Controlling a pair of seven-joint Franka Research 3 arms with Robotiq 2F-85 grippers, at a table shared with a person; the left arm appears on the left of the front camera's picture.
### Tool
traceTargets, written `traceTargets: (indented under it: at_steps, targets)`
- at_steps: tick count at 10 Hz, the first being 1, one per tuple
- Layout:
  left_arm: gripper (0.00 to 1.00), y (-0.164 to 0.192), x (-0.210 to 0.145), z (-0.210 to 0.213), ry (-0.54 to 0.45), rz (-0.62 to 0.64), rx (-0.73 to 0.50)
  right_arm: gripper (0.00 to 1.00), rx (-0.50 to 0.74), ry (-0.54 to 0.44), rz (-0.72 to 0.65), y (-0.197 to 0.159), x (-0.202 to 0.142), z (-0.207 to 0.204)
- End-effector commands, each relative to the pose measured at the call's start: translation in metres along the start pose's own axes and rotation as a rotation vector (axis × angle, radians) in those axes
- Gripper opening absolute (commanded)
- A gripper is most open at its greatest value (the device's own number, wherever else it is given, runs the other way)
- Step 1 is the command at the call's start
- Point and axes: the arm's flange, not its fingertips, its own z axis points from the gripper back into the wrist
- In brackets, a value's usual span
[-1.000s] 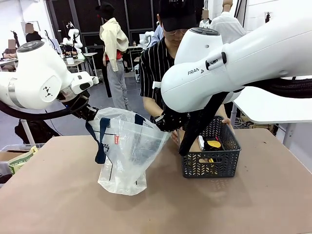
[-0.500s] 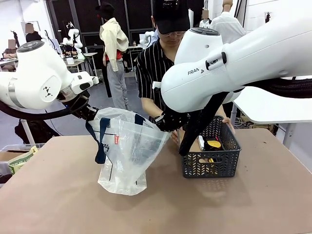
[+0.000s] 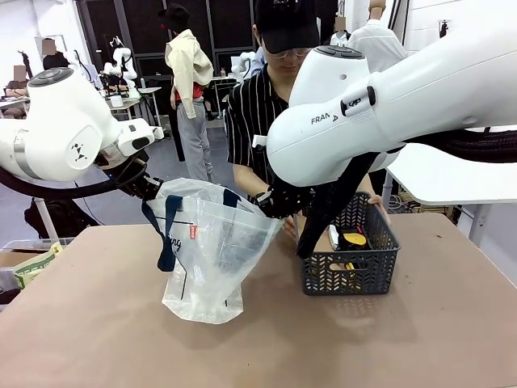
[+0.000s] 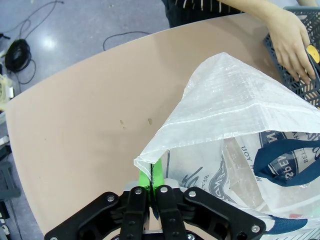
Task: Transfer purchased items from the store into the shopping bag.
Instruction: Move the Reusable shopping bag to the right side of the table.
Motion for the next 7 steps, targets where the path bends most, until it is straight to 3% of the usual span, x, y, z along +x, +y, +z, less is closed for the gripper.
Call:
traceTargets:
  at_steps: [1,7]
  targets:
    - [0.0,0.0042,-0.0039,0.003,0.0,0.017,0.008,0.0,0.003,0.001,-0.006,-0.0007,0.0,0.0003]
    - [0.0,0.0042,-0.0039,0.003,0.0,0.017,0.008,0.0,0.003,0.001,-0.006,-0.0007,0.0,0.0003]
